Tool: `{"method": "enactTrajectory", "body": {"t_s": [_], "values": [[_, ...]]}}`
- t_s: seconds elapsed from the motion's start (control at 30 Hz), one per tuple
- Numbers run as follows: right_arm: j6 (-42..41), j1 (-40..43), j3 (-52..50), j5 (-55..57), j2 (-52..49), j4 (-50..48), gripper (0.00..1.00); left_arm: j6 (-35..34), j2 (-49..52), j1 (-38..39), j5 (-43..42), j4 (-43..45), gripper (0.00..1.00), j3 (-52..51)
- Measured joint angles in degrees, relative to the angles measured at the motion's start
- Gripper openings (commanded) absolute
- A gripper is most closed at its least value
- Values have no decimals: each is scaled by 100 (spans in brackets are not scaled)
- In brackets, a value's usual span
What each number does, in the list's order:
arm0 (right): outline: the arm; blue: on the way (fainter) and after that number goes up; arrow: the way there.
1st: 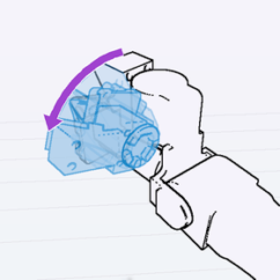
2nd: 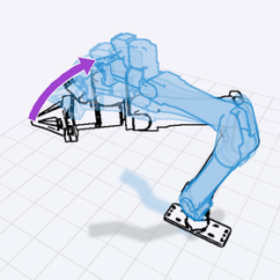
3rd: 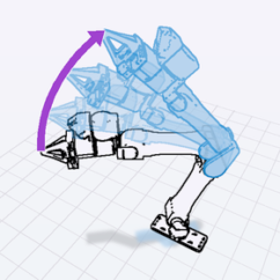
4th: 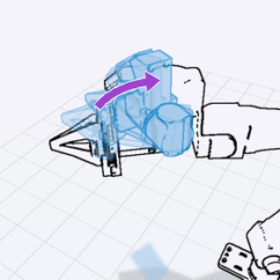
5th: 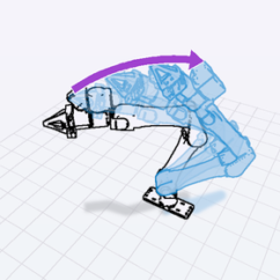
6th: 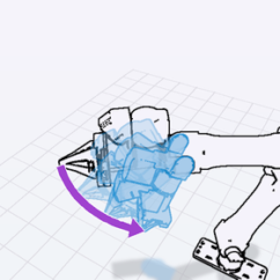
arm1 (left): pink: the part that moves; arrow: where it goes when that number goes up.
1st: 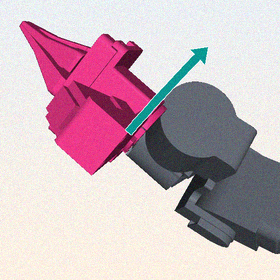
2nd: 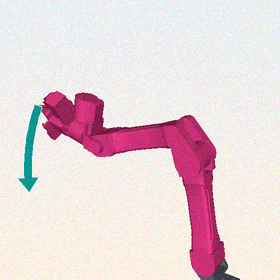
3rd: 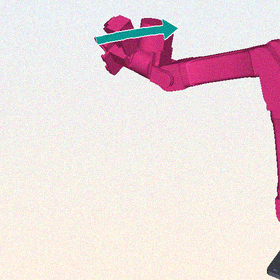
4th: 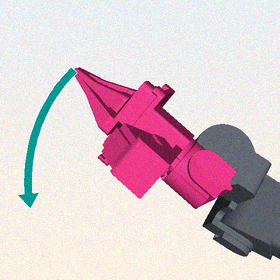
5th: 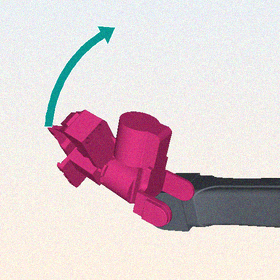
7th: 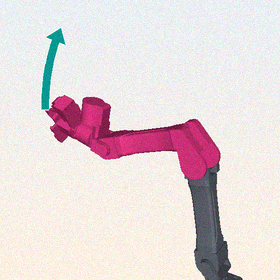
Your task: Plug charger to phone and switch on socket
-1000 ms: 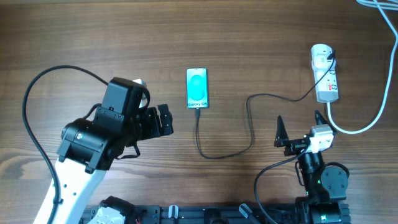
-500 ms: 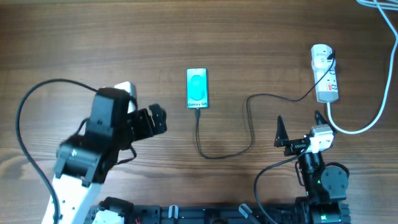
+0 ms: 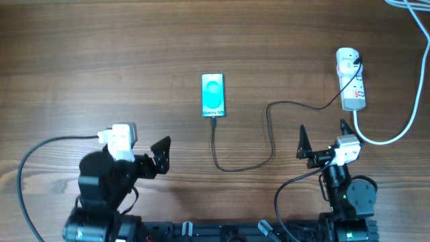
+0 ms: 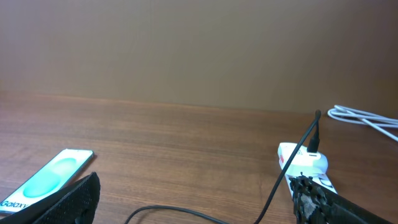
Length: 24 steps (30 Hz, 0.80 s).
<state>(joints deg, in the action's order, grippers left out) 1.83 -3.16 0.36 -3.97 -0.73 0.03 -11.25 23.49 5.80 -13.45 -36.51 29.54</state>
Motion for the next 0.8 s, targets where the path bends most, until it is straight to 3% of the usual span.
{"method": "enactTrajectory", "body": {"t_s": [0.2,0.3,0.6,0.8], "values": [[0,0,0,0,0,2,100,332,-1718,-61,2,337,100,-715],[2,0,0,0,0,2,100,367,-2103,-247,0,581,100,-986],[0,0,0,0,0,2,100,372,-2271,-549,-168,3108,100,-2227],[0,0,0,0,0,2,100,258,-2271,-590,90,4002,100,-2570]]}}
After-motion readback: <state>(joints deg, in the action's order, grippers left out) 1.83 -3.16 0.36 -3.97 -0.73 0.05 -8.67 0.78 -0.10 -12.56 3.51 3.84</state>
